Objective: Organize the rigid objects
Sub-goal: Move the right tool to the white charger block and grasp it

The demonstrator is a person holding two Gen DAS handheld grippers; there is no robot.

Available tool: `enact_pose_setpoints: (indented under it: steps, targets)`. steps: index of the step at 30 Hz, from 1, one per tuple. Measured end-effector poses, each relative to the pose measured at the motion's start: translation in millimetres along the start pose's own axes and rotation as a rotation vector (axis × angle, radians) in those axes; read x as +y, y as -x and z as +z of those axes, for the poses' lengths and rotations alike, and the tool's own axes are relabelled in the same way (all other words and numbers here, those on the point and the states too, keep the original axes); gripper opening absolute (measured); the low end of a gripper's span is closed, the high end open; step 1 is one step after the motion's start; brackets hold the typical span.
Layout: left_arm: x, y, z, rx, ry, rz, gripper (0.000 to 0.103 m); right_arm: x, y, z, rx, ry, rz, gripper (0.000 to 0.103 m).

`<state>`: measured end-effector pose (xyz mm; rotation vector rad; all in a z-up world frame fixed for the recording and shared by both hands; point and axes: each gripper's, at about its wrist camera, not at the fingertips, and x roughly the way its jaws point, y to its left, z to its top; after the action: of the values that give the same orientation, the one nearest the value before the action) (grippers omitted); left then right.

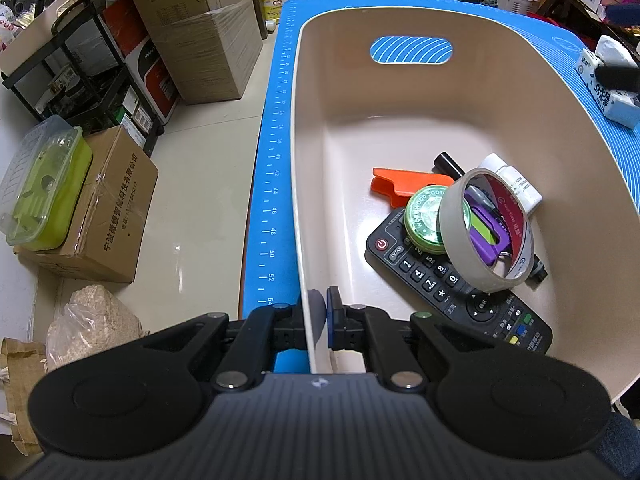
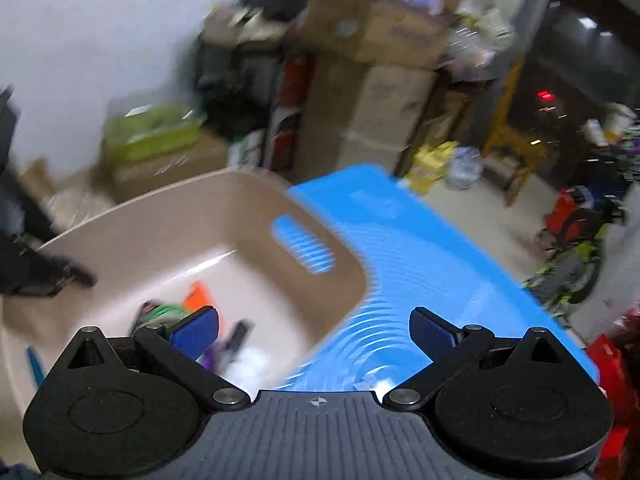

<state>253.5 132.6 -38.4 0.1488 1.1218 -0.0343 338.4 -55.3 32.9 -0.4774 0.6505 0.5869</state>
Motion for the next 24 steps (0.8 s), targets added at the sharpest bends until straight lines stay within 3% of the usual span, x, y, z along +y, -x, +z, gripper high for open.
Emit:
enact_pose_setpoints:
  steps: [4,12,17,24]
  targets:
    - [0,0,0,0.000,-0.001,0.000,0.008,-34,2,-14,-0.021,-0.066,-0.084,0.101]
    - [0,-1,0,0.000,-0.001,0.000,0.008,-83,-31,-66,0.012,-0.287,-0.138,0.095]
    - [-1,-1,1,0.001,-0.007,0.002,0.008,-82,-65,-97,0.024,-0.355,-0.112,0.095]
    - [0,-2,2,0.001,-0.007,0.004,0.009,-58,-109,-110,0.064,-0.360,-0.125,0.089]
